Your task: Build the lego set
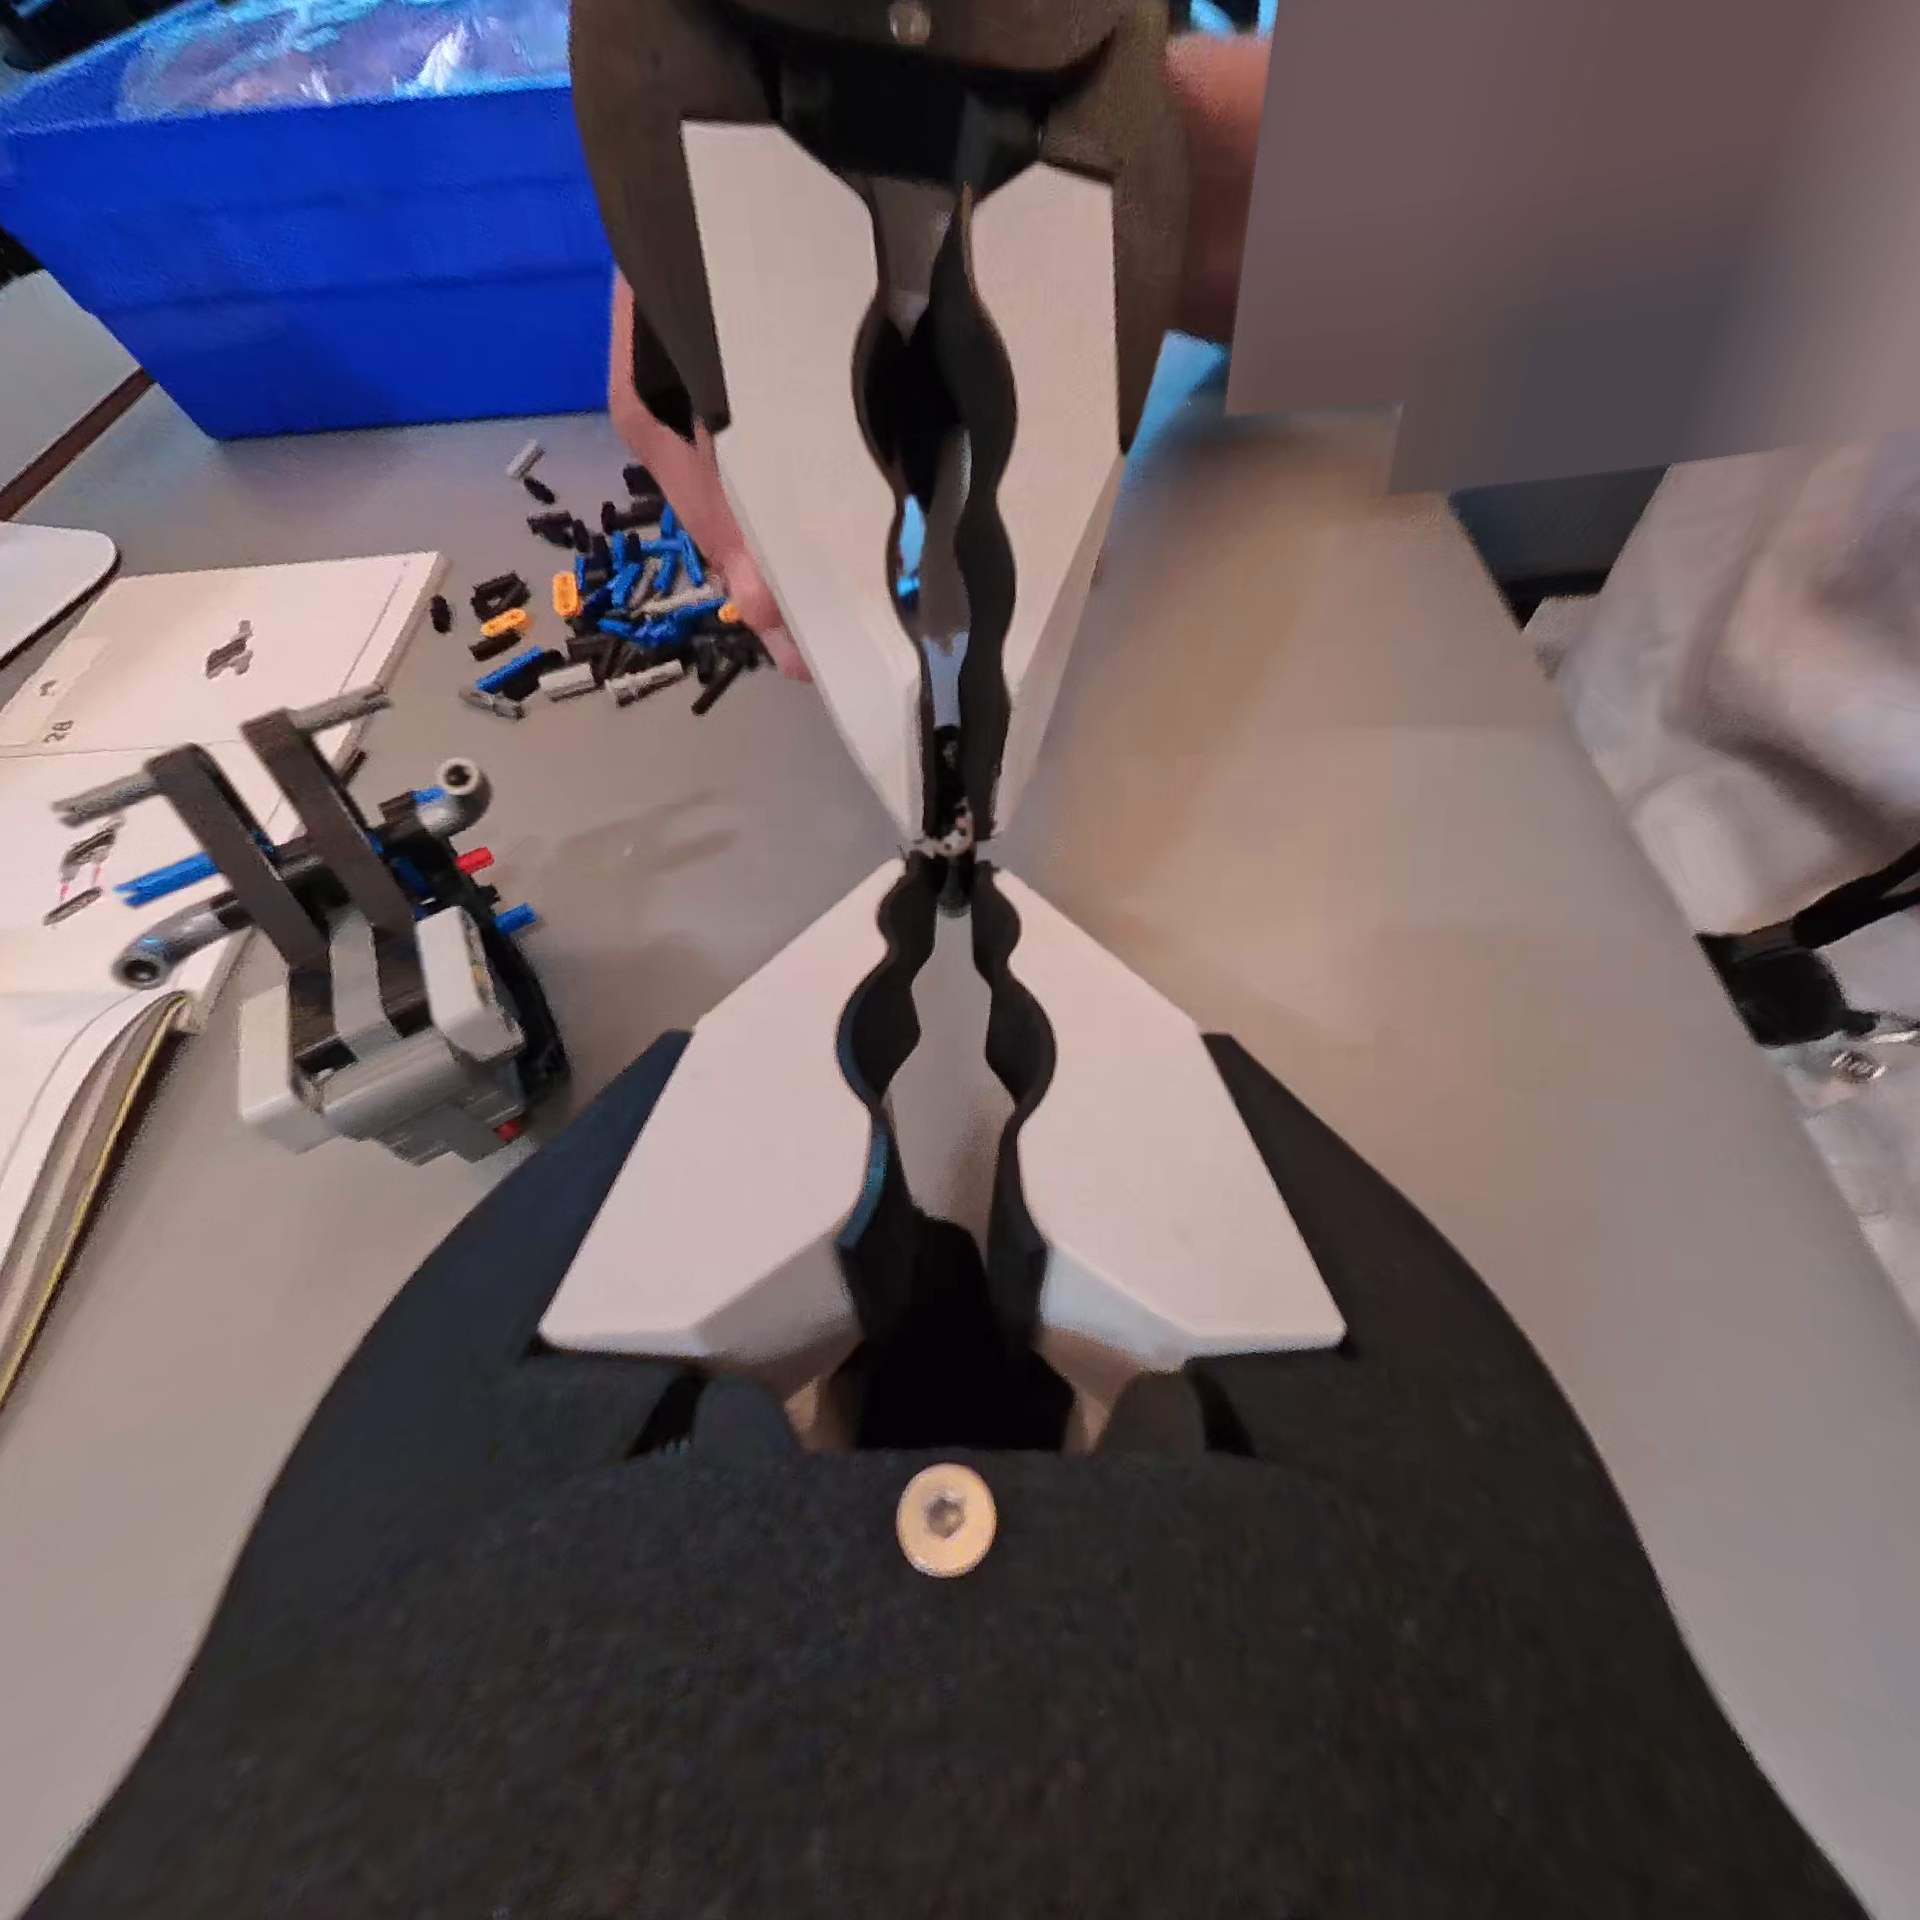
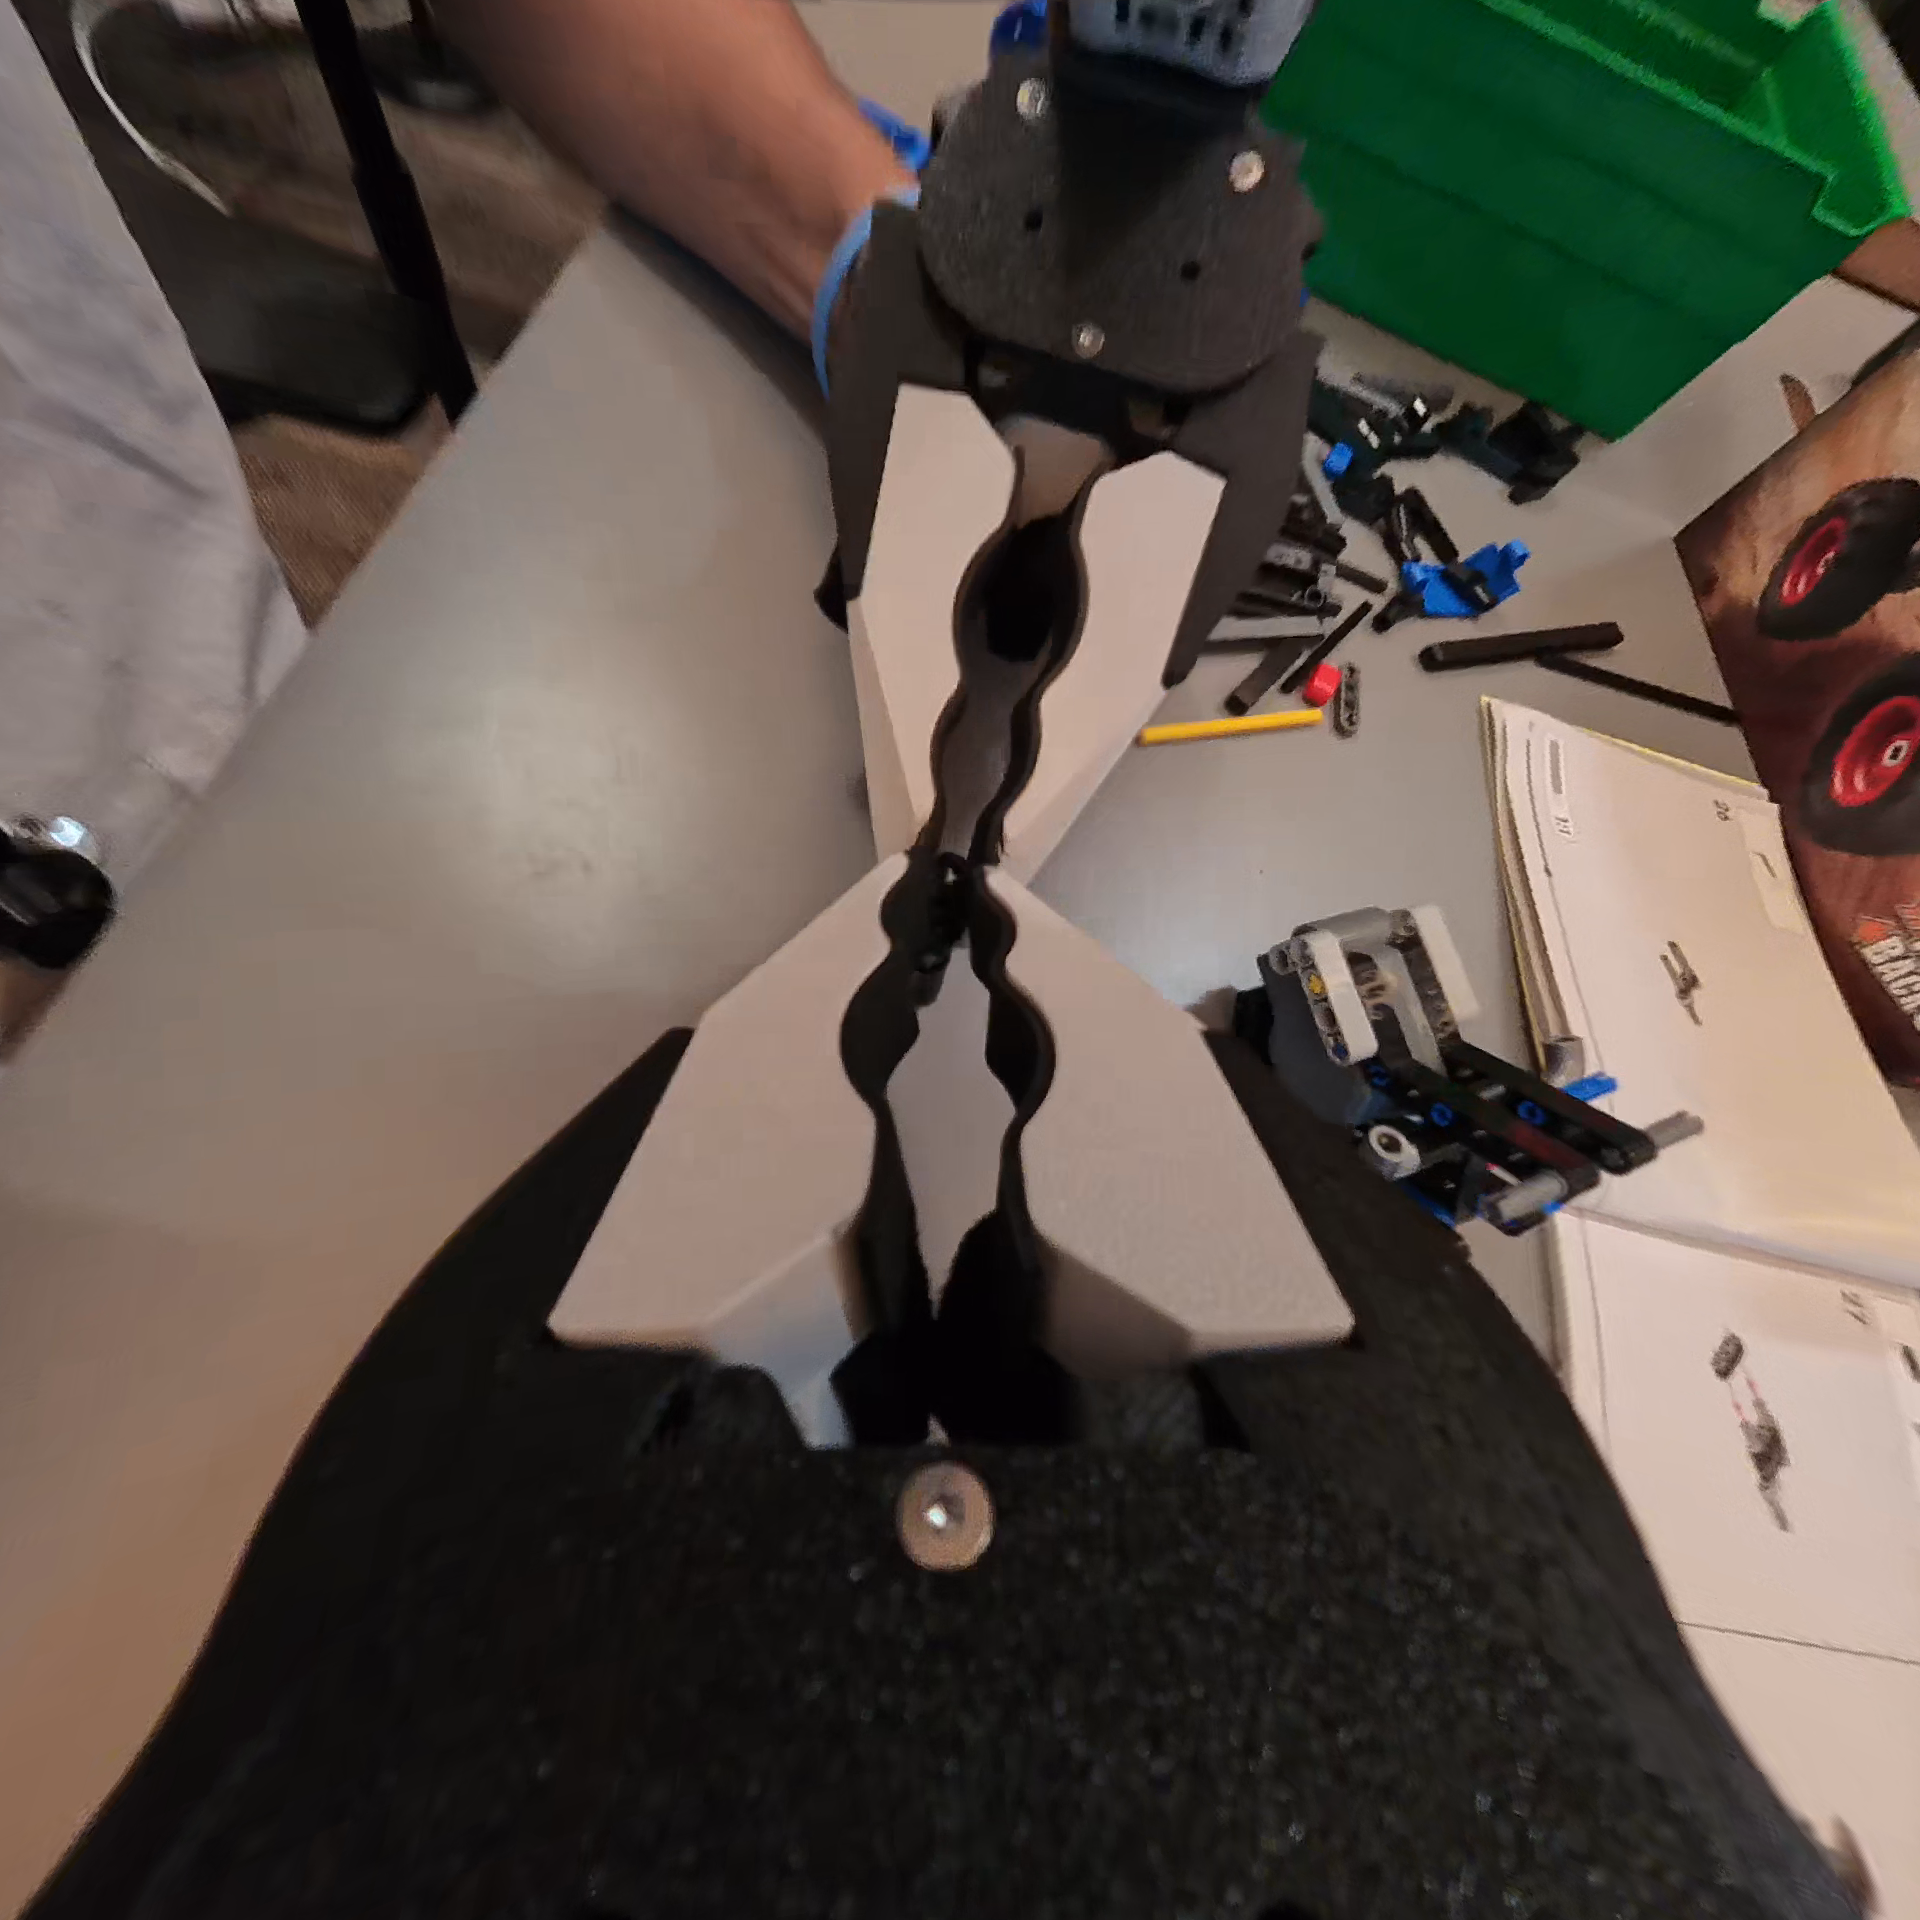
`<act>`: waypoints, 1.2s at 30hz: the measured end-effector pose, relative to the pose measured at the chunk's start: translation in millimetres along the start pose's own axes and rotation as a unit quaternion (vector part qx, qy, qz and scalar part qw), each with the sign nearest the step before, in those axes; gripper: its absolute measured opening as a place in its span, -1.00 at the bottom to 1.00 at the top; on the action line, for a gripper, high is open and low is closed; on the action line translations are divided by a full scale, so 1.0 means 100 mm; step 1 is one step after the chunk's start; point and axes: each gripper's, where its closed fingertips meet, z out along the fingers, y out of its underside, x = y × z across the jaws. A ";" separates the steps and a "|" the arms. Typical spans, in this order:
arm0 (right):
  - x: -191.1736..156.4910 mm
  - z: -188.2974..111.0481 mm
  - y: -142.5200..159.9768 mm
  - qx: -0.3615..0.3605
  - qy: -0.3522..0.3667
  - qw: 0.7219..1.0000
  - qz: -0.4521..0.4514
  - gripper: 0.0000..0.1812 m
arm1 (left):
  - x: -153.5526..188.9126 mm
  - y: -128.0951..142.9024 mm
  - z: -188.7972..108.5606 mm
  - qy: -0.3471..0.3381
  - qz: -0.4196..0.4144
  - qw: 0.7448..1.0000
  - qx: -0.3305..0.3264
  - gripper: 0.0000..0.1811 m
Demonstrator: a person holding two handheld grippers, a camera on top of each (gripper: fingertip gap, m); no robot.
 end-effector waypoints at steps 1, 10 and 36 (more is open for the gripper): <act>0.02 -0.03 -0.03 0.011 0.000 1.000 0.010 -0.94 | 0.00 -0.04 -0.02 0.005 -0.012 1.000 0.014 -0.95; 0.03 -0.05 -0.10 0.037 0.008 0.999 0.023 -0.94 | 0.01 -0.09 -0.05 0.021 -0.028 0.999 0.033 -0.94; 0.23 -0.13 0.02 -0.087 0.167 0.976 -0.110 -0.49 | -0.11 -0.14 -0.15 0.056 -0.145 0.986 0.061 -0.94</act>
